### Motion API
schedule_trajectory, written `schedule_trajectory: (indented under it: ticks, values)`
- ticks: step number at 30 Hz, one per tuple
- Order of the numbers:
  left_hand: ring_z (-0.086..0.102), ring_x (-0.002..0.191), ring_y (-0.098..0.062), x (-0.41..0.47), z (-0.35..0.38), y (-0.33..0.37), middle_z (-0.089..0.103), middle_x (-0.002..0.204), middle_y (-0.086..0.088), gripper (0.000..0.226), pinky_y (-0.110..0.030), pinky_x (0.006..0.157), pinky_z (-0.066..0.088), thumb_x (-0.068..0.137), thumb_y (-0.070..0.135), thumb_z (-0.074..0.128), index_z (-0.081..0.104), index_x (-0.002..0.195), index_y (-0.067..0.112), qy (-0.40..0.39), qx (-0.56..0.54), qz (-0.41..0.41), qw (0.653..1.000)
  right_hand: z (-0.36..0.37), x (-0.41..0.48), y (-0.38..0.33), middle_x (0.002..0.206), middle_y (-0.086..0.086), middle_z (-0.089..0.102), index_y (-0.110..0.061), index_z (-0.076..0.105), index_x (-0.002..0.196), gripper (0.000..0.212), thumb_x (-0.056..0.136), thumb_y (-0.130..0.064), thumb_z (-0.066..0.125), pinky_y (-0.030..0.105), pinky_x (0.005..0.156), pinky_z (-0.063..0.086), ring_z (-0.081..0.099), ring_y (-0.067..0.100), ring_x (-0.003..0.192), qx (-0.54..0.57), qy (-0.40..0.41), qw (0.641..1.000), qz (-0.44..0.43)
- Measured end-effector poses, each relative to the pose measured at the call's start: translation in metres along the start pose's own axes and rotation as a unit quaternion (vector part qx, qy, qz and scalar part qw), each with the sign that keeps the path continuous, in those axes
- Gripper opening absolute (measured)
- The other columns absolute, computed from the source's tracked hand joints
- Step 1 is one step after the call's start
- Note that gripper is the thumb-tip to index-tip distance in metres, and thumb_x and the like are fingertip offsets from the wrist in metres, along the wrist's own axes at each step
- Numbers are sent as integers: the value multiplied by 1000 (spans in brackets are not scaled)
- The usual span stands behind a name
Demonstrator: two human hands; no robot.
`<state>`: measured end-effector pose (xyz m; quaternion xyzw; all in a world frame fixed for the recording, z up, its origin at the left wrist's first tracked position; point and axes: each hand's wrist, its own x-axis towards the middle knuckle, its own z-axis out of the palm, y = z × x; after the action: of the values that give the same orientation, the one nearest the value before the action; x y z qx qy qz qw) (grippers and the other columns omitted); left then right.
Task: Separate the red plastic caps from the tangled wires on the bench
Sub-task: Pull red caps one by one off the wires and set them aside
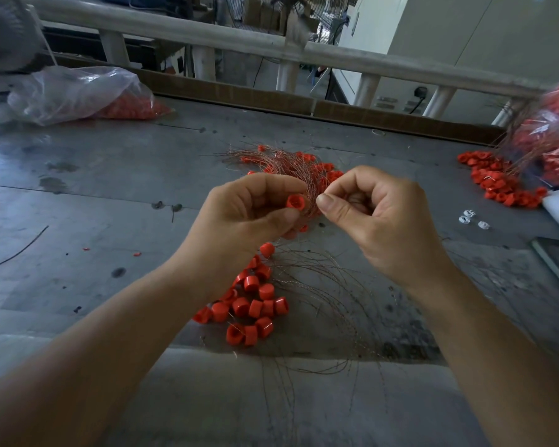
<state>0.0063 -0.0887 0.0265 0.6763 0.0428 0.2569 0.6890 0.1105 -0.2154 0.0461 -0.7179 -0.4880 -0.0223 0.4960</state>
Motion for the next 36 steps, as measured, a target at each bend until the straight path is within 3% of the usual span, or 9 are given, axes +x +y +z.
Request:
schedule_trajectory:
  ticks: [8,24,32,36]
  values:
    - [66,82,-10,0,-3,-2,72,81,3,25,-16,72,50,67,5,70,73,83,24,-22,-30,-4,999,-1,-1,-2,47,-11,41,-23,59,67,20,80,-11,68,9,46,33,40,3,44,-12,-10,1000,-8]
    - [68,79,-10,0,-4,0,73,85,0,27,-16,69,51,68,8,57,71,89,19,-30,-66,-21,997,-2,0,-3,44,-14,34,-25,56,65,23,80,-11,69,7,46,32,39,4,43,-59,4,998,-19]
    - [68,77,-12,-1,-5,0,73,83,-4,25,-17,69,52,67,7,59,72,87,16,-30,-72,-18,997,-3,0,-1,45,-12,41,-24,59,66,19,79,-13,68,9,45,31,39,4,43,-26,-8,1000,1]
    - [68,75,-11,0,-5,0,73,81,-3,25,-16,68,52,66,6,59,73,84,16,-31,-82,-20,996,-4,0,-2,51,-7,48,-22,60,67,9,75,-18,58,11,45,33,43,5,47,-4,-14,1000,26]
